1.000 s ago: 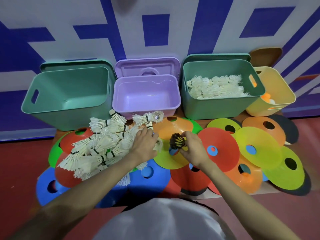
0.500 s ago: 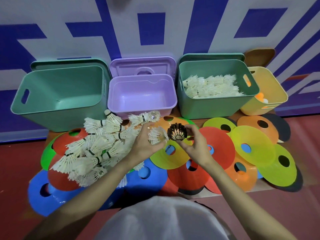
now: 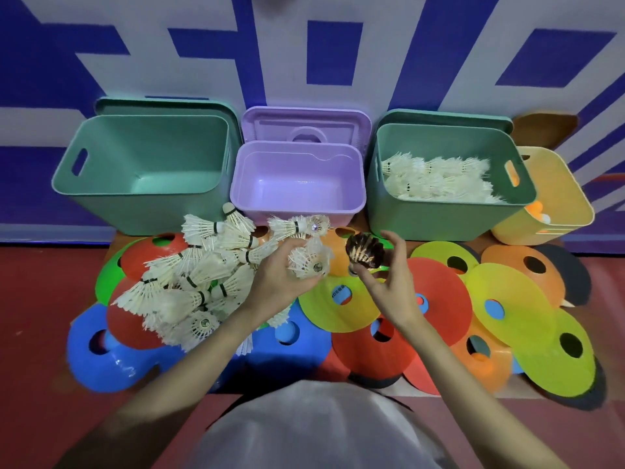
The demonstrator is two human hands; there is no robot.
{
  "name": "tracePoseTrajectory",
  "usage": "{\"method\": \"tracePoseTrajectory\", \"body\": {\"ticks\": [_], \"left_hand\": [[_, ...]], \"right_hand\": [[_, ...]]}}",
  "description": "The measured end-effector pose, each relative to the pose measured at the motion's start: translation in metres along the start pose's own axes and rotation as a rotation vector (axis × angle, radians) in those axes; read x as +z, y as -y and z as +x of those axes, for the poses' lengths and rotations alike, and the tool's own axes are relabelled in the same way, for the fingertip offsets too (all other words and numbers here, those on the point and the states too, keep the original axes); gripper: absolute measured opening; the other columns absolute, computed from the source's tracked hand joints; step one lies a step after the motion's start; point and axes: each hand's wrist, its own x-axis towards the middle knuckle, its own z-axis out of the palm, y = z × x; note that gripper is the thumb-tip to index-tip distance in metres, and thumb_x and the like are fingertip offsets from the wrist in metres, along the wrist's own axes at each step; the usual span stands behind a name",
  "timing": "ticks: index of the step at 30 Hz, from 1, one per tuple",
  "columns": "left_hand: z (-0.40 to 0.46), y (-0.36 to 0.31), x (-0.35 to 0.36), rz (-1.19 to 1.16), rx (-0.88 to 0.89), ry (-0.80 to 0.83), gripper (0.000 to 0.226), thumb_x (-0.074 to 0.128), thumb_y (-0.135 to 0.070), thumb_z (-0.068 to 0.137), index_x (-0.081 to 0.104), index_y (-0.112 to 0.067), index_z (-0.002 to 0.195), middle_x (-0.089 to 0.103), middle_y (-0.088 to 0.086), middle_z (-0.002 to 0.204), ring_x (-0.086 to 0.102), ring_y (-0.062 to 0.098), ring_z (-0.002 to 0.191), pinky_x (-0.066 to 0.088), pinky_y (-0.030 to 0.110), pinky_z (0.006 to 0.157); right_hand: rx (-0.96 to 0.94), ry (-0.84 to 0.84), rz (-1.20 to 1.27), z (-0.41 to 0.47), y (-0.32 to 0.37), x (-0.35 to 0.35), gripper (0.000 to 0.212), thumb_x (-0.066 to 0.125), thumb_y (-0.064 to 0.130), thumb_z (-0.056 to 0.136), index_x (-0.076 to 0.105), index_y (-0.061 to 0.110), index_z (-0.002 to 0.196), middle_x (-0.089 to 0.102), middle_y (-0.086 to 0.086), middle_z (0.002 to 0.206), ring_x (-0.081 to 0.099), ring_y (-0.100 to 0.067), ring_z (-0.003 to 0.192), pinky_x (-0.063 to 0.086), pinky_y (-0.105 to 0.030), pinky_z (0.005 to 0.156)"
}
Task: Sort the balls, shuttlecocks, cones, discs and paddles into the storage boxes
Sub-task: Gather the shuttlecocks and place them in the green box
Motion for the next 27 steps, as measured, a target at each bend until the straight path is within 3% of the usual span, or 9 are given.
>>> {"method": "tracePoseTrajectory", "body": {"ticks": [2, 3, 7, 10, 13, 17, 19, 22, 27], "left_hand": [[-0.003, 0.001, -0.007, 0.083, 0.023, -0.022, 0.059, 0.08, -0.029, 0.076, 0.053, -0.024, 0.129, 0.06, -0.006, 0.075, 0.044, -0.001, 0.044, 0.047, 0.021, 0.066], [-0.003, 0.001, -0.01, 0.13, 0.041, -0.03, 0.06, 0.079, -0.029, 0.077, 0.053, -0.026, 0.13, 0.064, -0.004, 0.085, 0.046, -0.001, 0.044, 0.045, 0.015, 0.06], [-0.005, 0.005, -0.018, 0.262, 0.077, -0.024, 0.06, 0.077, -0.036, 0.076, 0.052, -0.032, 0.131, 0.059, -0.009, 0.126, 0.059, 0.001, 0.093, 0.047, 0.022, 0.081], [-0.005, 0.003, -0.021, 0.235, 0.079, -0.02, 0.056, 0.075, -0.041, 0.074, 0.056, -0.03, 0.126, 0.062, -0.012, 0.116, 0.061, 0.007, 0.087, 0.052, 0.029, 0.079], [-0.003, 0.003, -0.025, 0.139, 0.113, -0.035, 0.056, 0.072, -0.046, 0.069, 0.059, -0.027, 0.12, 0.066, -0.01, 0.111, 0.063, 0.008, 0.086, 0.051, 0.03, 0.079], [-0.002, 0.013, -0.034, 0.115, 0.07, -0.08, 0.073, 0.081, -0.034, 0.07, 0.052, -0.018, 0.136, 0.06, 0.0, 0.13, 0.059, 0.038, 0.102, 0.052, 0.044, 0.082], [-0.002, 0.02, -0.039, 0.093, 0.05, -0.104, 0.071, 0.081, -0.033, 0.073, 0.052, -0.018, 0.136, 0.063, 0.003, 0.126, 0.061, 0.035, 0.096, 0.052, 0.045, 0.076], [-0.003, 0.031, -0.051, 0.074, 0.017, -0.188, 0.063, 0.08, -0.035, 0.075, 0.055, -0.022, 0.131, 0.065, -0.002, 0.11, 0.054, 0.004, 0.058, 0.043, 0.019, 0.057], [-0.015, 0.045, -0.07, 0.059, 0.004, -0.234, 0.046, 0.079, -0.032, 0.077, 0.058, -0.021, 0.117, 0.066, -0.004, 0.094, 0.046, -0.003, 0.057, 0.035, 0.015, 0.054]], "right_hand": [[-0.104, -0.079, 0.088, 0.001, 0.015, -0.001, 0.048, 0.07, 0.011, 0.084, 0.041, 0.018, 0.122, 0.057, 0.011, 0.1, 0.059, -0.007, 0.087, 0.048, -0.018, 0.073], [-0.161, -0.081, 0.121, 0.002, 0.023, -0.001, 0.04, 0.067, 0.009, 0.087, 0.044, 0.017, 0.117, 0.056, 0.009, 0.1, 0.058, -0.008, 0.088, 0.047, -0.02, 0.076], [-0.339, 0.101, 0.076, 0.006, 0.04, 0.011, 0.007, 0.058, 0.014, 0.093, 0.053, 0.013, 0.098, 0.052, 0.0, 0.095, 0.052, -0.019, 0.089, 0.043, -0.031, 0.079], [-0.381, 0.251, -0.081, 0.006, 0.04, 0.026, 0.013, 0.054, 0.026, 0.096, 0.056, 0.013, 0.093, 0.049, 0.003, 0.095, 0.047, -0.017, 0.094, 0.039, -0.029, 0.083], [-0.435, 0.36, -0.233, 0.004, 0.035, 0.037, 0.023, 0.046, 0.036, 0.098, 0.057, 0.016, 0.096, 0.047, 0.001, 0.124, 0.036, -0.014, 0.121, 0.028, -0.026, 0.104], [-0.369, 0.489, -0.26, 0.004, 0.04, 0.042, 0.03, 0.038, 0.046, 0.098, 0.058, 0.025, 0.107, 0.019, 0.005, 0.154, 0.008, -0.007, 0.141, 0.006, -0.016, 0.113], [-0.348, 0.496, -0.23, 0.003, 0.045, 0.043, 0.032, 0.036, 0.047, 0.099, 0.055, 0.032, 0.121, 0.018, 0.008, 0.154, 0.007, -0.005, 0.143, 0.009, -0.014, 0.113], [-0.281, 0.404, -0.109, 0.001, 0.045, 0.047, 0.035, 0.039, 0.039, 0.101, 0.045, 0.03, 0.134, 0.031, 0.007, 0.144, 0.024, -0.006, 0.138, 0.024, -0.022, 0.112], [-0.247, 0.38, -0.188, -0.002, 0.02, 0.066, 0.039, 0.052, 0.025, 0.095, 0.043, 0.017, 0.133, 0.044, 0.0, 0.129, 0.045, -0.015, 0.118, 0.043, -0.038, 0.098]]}}
